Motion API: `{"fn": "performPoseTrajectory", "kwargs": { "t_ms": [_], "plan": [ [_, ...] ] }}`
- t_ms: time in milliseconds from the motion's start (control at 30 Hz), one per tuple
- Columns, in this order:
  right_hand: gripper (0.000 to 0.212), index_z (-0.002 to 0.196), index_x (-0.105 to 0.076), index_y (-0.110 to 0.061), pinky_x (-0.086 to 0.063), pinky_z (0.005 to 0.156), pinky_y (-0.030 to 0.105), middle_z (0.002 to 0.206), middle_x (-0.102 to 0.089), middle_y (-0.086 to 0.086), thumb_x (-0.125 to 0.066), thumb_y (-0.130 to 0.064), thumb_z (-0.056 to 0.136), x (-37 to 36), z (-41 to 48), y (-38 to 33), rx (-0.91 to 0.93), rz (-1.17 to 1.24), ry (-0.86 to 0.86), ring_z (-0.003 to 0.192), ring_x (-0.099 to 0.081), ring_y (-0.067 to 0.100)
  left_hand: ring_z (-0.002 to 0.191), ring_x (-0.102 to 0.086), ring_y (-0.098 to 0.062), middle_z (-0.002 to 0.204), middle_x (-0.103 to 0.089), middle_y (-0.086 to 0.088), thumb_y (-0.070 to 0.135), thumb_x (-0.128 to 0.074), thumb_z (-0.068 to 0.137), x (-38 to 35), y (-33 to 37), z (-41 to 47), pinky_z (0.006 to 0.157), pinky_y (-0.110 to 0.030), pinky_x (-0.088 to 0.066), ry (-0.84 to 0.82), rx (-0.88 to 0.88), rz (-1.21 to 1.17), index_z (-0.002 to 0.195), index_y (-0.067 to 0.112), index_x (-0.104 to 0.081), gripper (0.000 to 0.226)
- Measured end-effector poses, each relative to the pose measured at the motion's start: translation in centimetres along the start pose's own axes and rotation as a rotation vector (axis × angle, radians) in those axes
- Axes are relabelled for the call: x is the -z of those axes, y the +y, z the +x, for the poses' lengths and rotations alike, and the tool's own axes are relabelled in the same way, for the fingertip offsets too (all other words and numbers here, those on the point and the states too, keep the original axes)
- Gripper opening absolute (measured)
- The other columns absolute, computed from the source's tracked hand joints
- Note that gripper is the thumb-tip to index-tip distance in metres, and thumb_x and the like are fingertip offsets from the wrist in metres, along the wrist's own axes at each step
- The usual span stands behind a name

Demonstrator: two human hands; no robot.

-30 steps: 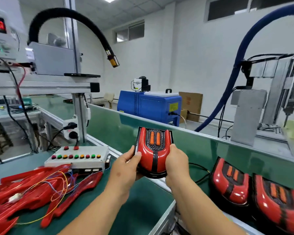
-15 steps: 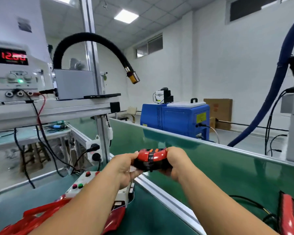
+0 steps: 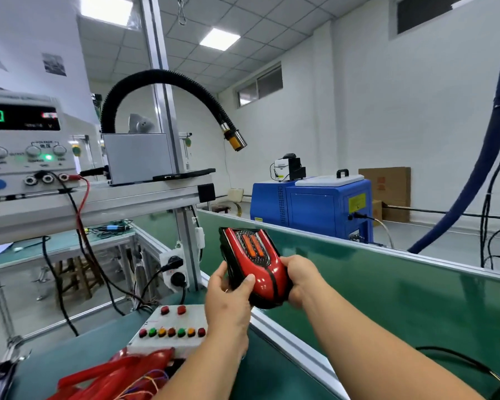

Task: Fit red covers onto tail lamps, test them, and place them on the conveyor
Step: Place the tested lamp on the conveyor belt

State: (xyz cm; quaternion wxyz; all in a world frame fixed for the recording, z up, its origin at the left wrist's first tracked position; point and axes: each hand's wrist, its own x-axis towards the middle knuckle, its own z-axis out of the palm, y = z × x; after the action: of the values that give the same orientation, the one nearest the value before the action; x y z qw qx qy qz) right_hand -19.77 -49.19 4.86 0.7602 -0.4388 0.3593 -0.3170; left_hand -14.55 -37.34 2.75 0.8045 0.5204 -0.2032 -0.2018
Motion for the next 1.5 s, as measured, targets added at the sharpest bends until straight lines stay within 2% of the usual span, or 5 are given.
{"fn": "performPoseTrajectory", "kwargs": {
  "t_ms": [333, 533, 1067, 1300, 1500],
  "plan": [
    [0.025, 0.102, -0.065, -0.001, -0.059, 0.073, 0.05, 0.096, -0.07, 0.017, -0.042, -0.003, 0.091, -2.4, 1.5, -2.1, -0.035, -0.028, 0.06, 0.075, -0.069, 0.033, 0.079, -0.063, -0.022, 0.137, -0.054, -0.02, 0.002, -0.054, 0.097, 0.0, 2.6, 3.6, 0.065, -0.037, -0.056, -0.004, 0.318, -0.053, 0.144, 0.009, -0.042, 0.049],
    [0.013, 0.094, -0.063, -0.002, -0.059, 0.067, 0.037, 0.091, -0.071, 0.017, -0.051, -0.003, 0.091, -1.5, 1.5, -3.7, 0.025, 0.002, 0.084, 0.072, -0.07, 0.028, 0.104, -0.061, -0.033, 0.11, -0.062, -0.023, 0.007, -0.05, 0.101, -0.6, 4.6, 6.6, 0.085, -0.044, -0.05, -0.127, 0.506, 0.025, 0.118, -0.011, -0.053, 0.025],
    [0.051, 0.148, -0.035, -0.017, -0.053, 0.093, 0.04, 0.131, -0.059, 0.013, -0.048, -0.007, 0.1, 6.4, -2.4, -1.4, 0.363, 0.195, 0.083, 0.101, -0.065, 0.023, 0.076, -0.071, -0.003, 0.098, -0.075, 0.017, 0.002, -0.041, 0.102, -3.7, 0.9, 1.4, 0.073, -0.031, -0.05, -0.454, 0.206, 0.049, 0.139, 0.026, -0.052, 0.046],
    [0.022, 0.108, -0.069, -0.007, -0.054, 0.065, 0.026, 0.086, -0.076, 0.0, -0.048, -0.011, 0.1, 16.1, -9.1, -2.2, 0.388, 0.132, 0.32, 0.071, -0.068, 0.01, 0.091, -0.061, -0.012, 0.13, -0.063, -0.002, 0.003, -0.049, 0.099, -9.6, -0.9, -5.0, 0.072, -0.034, -0.052, -0.618, 0.317, 0.069, 0.139, 0.015, -0.053, 0.042],
    [0.021, 0.09, -0.068, 0.001, -0.052, 0.091, 0.046, 0.084, -0.074, 0.01, -0.051, -0.01, 0.097, 23.3, -16.8, -2.3, 0.386, 0.121, 0.547, 0.081, -0.066, 0.025, 0.083, -0.063, -0.012, 0.107, -0.07, -0.003, 0.002, -0.052, 0.098, -14.6, -1.9, -12.4, 0.056, -0.031, -0.058, -0.767, 0.421, 0.109, 0.139, 0.011, -0.051, 0.042]
  ]
}}
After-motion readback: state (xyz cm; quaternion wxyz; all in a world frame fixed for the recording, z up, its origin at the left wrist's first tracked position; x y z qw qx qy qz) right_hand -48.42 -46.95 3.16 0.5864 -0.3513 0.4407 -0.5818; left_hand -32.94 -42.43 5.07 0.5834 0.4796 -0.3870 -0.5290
